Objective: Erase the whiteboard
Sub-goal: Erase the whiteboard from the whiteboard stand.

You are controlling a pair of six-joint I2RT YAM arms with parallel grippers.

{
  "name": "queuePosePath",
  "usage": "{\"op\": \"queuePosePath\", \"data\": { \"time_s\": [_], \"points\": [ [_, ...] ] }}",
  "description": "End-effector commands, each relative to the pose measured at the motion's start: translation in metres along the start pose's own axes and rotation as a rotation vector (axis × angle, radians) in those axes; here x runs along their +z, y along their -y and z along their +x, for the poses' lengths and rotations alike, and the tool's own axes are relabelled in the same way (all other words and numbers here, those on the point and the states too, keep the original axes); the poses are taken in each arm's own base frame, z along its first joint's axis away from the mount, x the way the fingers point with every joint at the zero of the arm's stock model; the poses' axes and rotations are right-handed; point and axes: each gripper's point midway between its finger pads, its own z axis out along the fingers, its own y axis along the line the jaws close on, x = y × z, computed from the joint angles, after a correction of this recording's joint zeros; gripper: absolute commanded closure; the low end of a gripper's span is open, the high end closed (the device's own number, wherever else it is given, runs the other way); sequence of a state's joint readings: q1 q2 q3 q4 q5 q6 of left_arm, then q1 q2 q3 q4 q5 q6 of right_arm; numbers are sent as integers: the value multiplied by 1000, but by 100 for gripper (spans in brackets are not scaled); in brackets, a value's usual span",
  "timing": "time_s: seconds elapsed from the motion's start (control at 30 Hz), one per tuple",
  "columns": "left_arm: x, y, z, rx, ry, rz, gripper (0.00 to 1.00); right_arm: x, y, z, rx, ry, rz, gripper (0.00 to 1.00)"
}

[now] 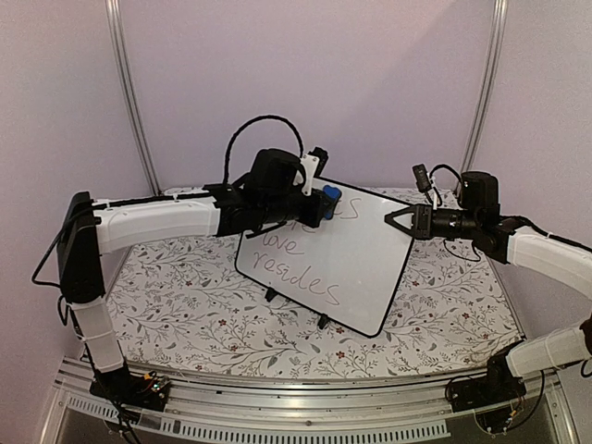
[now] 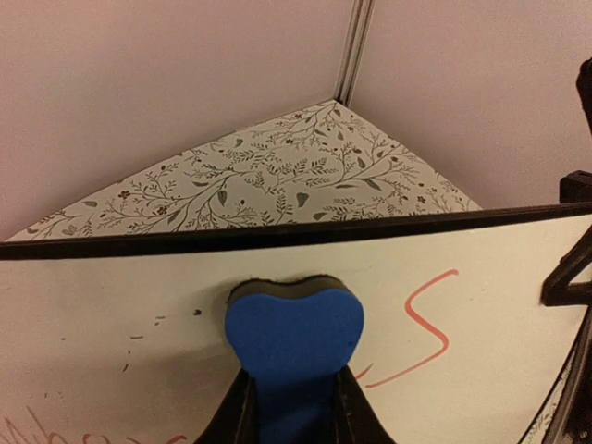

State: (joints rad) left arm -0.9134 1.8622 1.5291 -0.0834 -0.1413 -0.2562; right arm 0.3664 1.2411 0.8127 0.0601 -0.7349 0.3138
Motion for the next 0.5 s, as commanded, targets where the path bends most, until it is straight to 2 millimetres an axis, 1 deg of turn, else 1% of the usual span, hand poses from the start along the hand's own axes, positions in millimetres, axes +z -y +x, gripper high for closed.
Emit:
{"op": "queuePosePath", "data": {
  "time_s": [0.0,0.17,0.47],
  "points": [
    [10,-1,14,22,-35,-7,100,7,-23,28,-79,-109,-103,100],
    [7,1,37,21,-79,11,100,7,-22,28,-80,-108,-104,100],
    [-9,-5,73,9,-143,8,100,7,-22,28,-79,-109,-103,100]
  ]
}}
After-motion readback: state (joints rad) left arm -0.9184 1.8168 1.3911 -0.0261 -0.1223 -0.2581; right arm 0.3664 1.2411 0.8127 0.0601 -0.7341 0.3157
